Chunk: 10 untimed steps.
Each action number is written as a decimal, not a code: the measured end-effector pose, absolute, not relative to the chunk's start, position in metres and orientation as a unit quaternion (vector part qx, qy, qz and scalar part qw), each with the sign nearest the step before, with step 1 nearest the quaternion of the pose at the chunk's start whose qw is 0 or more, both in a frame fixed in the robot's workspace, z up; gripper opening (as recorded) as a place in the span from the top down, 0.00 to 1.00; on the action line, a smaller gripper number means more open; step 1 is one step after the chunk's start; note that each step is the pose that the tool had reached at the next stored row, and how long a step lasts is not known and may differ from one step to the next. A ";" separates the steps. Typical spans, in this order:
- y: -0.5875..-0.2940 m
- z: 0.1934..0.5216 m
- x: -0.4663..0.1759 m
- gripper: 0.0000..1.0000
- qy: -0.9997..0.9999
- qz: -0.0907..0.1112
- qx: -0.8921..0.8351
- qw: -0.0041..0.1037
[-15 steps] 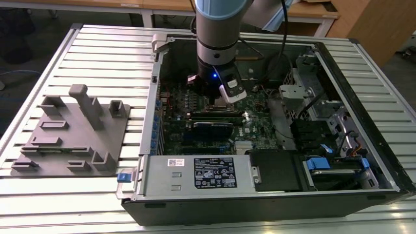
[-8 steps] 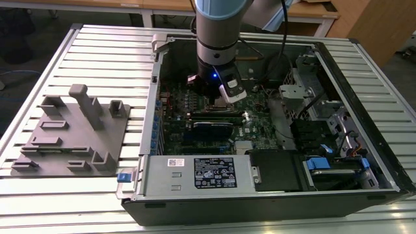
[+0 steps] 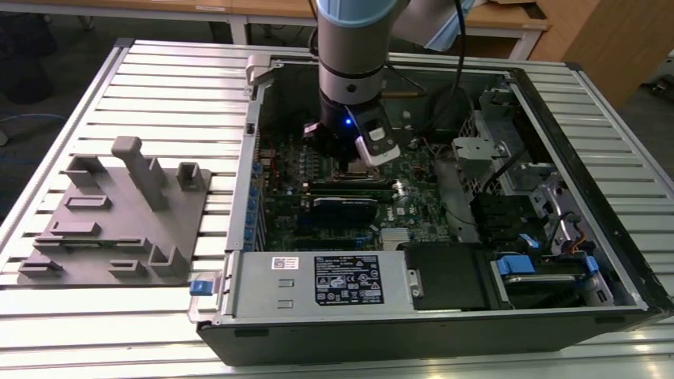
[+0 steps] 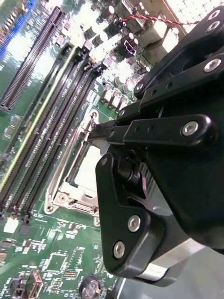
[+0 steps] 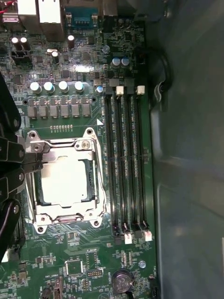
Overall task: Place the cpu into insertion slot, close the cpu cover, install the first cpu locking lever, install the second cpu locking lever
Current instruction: 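Install the second cpu locking lever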
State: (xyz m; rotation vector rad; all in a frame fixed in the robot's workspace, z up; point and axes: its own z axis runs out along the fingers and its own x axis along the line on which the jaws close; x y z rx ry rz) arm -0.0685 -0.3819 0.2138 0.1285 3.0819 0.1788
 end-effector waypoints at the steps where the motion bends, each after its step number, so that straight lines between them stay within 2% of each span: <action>1: -0.382 0.214 -0.069 0.90 0.997 0.055 0.041 0.026; 10: -0.378 0.214 -0.069 0.90 0.997 0.054 0.042 0.026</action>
